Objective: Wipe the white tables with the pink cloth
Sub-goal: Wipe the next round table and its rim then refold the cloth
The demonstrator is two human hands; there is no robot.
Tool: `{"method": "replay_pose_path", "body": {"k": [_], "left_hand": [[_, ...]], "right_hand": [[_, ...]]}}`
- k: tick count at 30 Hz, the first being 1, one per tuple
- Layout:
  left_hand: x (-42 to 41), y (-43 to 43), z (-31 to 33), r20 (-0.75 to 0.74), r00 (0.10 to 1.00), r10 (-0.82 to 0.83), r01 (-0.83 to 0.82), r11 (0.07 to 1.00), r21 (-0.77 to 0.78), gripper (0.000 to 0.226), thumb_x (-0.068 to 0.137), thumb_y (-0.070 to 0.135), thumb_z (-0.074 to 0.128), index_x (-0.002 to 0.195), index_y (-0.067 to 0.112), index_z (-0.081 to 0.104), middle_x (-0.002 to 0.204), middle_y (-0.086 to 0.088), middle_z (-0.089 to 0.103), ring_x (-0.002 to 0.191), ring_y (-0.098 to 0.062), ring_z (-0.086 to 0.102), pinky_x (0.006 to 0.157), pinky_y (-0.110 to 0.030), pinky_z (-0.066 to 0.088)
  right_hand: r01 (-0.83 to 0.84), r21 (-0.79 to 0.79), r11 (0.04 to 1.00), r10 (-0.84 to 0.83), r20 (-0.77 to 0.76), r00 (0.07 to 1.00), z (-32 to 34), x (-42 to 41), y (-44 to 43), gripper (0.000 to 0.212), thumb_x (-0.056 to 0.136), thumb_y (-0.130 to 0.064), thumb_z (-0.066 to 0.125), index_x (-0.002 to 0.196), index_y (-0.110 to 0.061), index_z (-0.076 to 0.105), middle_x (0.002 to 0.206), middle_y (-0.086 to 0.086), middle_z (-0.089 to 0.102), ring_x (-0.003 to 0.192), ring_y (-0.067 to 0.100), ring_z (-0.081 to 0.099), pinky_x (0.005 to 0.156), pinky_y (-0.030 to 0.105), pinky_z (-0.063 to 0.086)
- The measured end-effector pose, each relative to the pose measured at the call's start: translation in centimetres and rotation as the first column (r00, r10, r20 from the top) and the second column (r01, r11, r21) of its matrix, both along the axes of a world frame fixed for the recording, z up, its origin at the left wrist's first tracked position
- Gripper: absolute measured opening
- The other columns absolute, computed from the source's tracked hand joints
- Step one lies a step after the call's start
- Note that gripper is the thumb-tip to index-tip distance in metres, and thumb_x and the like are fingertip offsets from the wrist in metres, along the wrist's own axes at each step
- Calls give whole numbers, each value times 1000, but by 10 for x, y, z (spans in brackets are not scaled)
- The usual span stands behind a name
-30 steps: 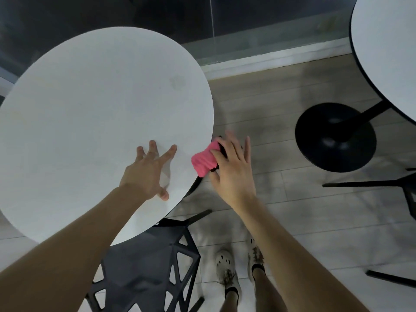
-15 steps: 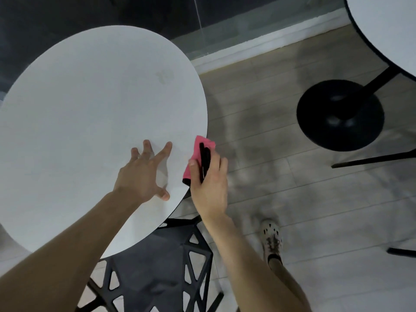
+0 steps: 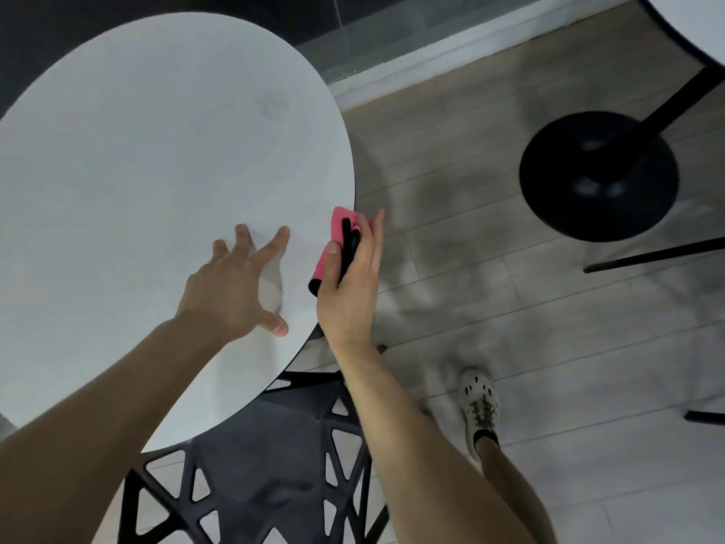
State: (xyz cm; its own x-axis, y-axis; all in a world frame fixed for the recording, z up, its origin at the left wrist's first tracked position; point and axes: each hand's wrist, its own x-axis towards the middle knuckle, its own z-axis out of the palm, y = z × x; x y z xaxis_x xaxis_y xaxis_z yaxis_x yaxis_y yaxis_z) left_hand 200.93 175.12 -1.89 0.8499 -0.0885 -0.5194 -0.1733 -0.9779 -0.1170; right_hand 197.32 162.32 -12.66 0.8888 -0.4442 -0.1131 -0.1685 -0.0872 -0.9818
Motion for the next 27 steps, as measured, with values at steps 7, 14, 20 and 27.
{"method": "replay_pose_path", "body": {"k": [7,14,20,27], "left_hand": [[-6,-1,-1,12,999,-37,37,999,20,156,61,66,98,165,57,-17,175,-6,1,153,-36,27,92,-52,60],[-1,-3,-1,0,1000,-23,23,1000,20,155,62,65,98,162,59,-20,177,-5,-1,157,-37,22,98,-55,58],[-2,0,2,-8,1000,-1,1,1000,18,156,62,62,99,161,62,-21,177,-3,-3,158,-35,21,101,-54,57],[-3,-4,2,-10,1000,-7,7,1000,23,154,63,63,98,161,61,-21,177,-4,-4,159,-36,18,98,-53,58]], "right_hand": [[-35,-16,999,36,28,999,6,-58,31,60,118,-25,44,173,-21,20,181,-14,3,166,11,15,125,26,39],[-221,-105,970,213,-78,974,7,72,-45,57,116,-29,43,170,-18,29,180,-2,15,160,11,27,121,25,37],[-150,22,988,151,-62,987,9,61,-38,78,103,-38,70,166,-16,29,155,-1,50,132,11,55,101,25,53],[35,37,999,-29,-139,990,6,4,-43,32,101,-19,69,132,-13,69,114,5,62,98,-8,56,87,17,45]]}}
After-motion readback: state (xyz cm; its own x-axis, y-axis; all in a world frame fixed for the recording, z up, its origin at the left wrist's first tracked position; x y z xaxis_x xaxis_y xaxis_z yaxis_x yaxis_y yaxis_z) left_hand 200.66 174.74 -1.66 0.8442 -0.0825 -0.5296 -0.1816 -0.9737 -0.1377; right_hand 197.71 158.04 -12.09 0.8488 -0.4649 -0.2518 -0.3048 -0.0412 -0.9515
